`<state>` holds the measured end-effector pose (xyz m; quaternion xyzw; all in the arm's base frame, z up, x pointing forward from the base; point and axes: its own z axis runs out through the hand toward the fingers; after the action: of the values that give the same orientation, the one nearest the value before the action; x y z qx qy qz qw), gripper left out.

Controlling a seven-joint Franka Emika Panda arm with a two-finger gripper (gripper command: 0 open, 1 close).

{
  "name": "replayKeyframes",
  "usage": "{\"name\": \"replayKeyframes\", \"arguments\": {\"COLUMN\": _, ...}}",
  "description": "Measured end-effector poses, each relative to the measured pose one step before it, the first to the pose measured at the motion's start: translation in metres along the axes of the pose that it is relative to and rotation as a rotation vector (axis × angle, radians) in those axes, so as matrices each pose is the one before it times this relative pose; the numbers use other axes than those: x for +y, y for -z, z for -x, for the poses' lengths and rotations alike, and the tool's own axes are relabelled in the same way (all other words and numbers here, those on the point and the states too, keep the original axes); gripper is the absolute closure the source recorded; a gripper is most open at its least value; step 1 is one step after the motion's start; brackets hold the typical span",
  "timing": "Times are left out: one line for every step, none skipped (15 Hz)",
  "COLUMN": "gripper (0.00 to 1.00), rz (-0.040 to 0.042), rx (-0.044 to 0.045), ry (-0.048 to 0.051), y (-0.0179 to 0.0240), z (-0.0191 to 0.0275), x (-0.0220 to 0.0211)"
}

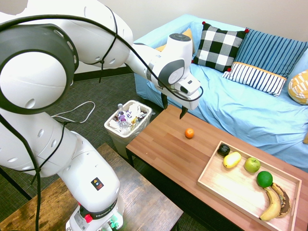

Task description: Put the tangerine in the tray

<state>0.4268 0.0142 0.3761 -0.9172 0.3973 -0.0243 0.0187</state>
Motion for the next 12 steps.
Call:
{"name": "replayKeyframes", "arguments": {"gripper": 0.00, "rz": 0.00143, "rx": -0.00072, "ry": 0.00079, "y": -0.00009, "z": -0.00043, "x": -0.00051}}
{"name": "replayKeyframes", "arguments": {"gripper": 0.00, "rz": 0.00476, "rx": -0.00265, "ry": 0.00183, "y": -0.00078, "z": -0.00004, "x": -0.00026}}
{"name": "replayKeyframes", "arguments": {"gripper": 0.00, "rz": 0.00000, "rx": -0.00081, "ry": 0.00140, "y": -0.00030, "z": -0.00153, "x": -0.00264}}
{"name": "replayKeyframes", "arguments": {"gripper": 0.00, "rz": -0.00262, "rx": 0.00014, "ry": 0.00030, "y": 0.00047, "z": -0.00409, "x": -0.00525}}
{"name": "replayKeyframes", "arguments": {"gripper": 0.00, "rz": -0.00441, "rx": 0.00033, "ry": -0.00366, "y": -0.00003, "z": -0.00654, "x": -0.00771}}
{"name": "replayKeyframes", "arguments": {"gripper": 0.00, "rz": -0.00188, "rx": -0.00176, "ry": -0.00674, "y": -0.00307, "z": -0.00760, "x": -0.00872}}
{"name": "replayKeyframes", "arguments": {"gripper": 0.00, "rz": 0.00024, "rx": -0.00234, "ry": -0.00877, "y": -0.00775, "z": -0.00839, "x": -0.00980}}
{"name": "replayKeyframes", "arguments": {"gripper": 0.00, "rz": 0.00533, "rx": -0.00538, "ry": -0.00902, "y": -0.01227, "z": -0.00731, "x": -0.00861}}
{"name": "replayKeyframes", "arguments": {"gripper": 0.00, "rz": 0.00377, "rx": -0.00580, "ry": -0.00852, "y": -0.01301, "z": -0.00761, "x": -0.00762}}
{"name": "replayKeyframes", "arguments": {"gripper": 0.00, "rz": 0.00553, "rx": -0.00301, "ry": -0.00922, "y": -0.01392, "z": -0.00754, "x": -0.00729}}
{"name": "replayKeyframes", "arguments": {"gripper": 0.00, "rz": 0.00631, "rx": 0.00269, "ry": -0.01451, "y": -0.01391, "z": -0.00798, "x": -0.00630}}
{"name": "replayKeyframes", "arguments": {"gripper": 0.00, "rz": 0.00755, "rx": 0.00123, "ry": -0.01542, "y": -0.01588, "z": -0.00780, "x": -0.00679}}
